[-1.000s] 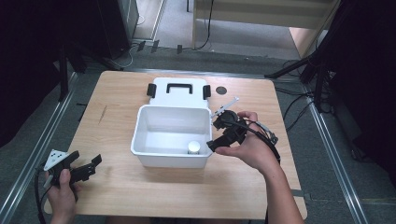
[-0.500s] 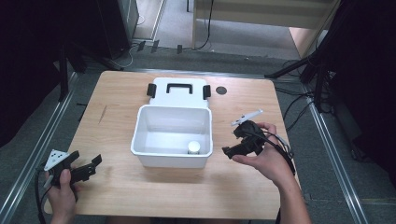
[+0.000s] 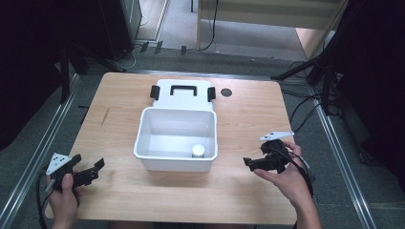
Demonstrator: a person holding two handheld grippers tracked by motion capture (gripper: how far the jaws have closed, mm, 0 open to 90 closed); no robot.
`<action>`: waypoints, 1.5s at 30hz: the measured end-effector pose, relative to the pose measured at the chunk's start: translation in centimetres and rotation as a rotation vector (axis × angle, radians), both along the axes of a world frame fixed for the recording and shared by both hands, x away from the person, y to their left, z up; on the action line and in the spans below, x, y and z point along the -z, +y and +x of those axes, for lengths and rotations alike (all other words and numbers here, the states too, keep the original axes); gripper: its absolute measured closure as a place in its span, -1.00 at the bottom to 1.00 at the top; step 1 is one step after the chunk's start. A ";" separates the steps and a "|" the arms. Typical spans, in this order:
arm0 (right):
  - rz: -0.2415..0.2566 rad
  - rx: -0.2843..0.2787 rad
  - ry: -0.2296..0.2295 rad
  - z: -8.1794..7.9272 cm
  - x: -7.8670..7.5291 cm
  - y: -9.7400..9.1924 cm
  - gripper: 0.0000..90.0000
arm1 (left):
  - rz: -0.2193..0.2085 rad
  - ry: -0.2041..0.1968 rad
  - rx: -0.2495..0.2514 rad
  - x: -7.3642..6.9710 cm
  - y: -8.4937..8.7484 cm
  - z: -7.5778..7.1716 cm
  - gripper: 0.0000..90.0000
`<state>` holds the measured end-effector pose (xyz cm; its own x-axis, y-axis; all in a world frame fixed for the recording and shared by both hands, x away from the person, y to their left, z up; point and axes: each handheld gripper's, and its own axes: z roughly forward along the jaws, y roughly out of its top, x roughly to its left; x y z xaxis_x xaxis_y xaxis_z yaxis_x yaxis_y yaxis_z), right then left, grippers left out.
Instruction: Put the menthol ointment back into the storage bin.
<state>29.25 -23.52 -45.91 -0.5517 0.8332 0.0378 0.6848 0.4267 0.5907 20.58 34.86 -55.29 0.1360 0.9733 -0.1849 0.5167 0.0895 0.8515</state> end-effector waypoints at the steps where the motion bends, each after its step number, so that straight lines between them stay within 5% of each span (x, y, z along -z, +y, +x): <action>1: 0.004 0.008 -0.006 -0.1 0.3 -0.4 -0.66 | -0.001 -0.002 0.000 0.0 0.0 0.0 -0.84; 27: 0.114 0.196 -0.104 -3.8 5.5 -9.2 -0.66 | 0.027 0.003 0.010 0.0 -0.3 -0.1 -0.84; 45: 0.153 0.292 -0.149 -5.8 7.6 -13.4 -0.66 | 0.037 -0.002 0.007 0.0 -0.4 -0.1 -0.84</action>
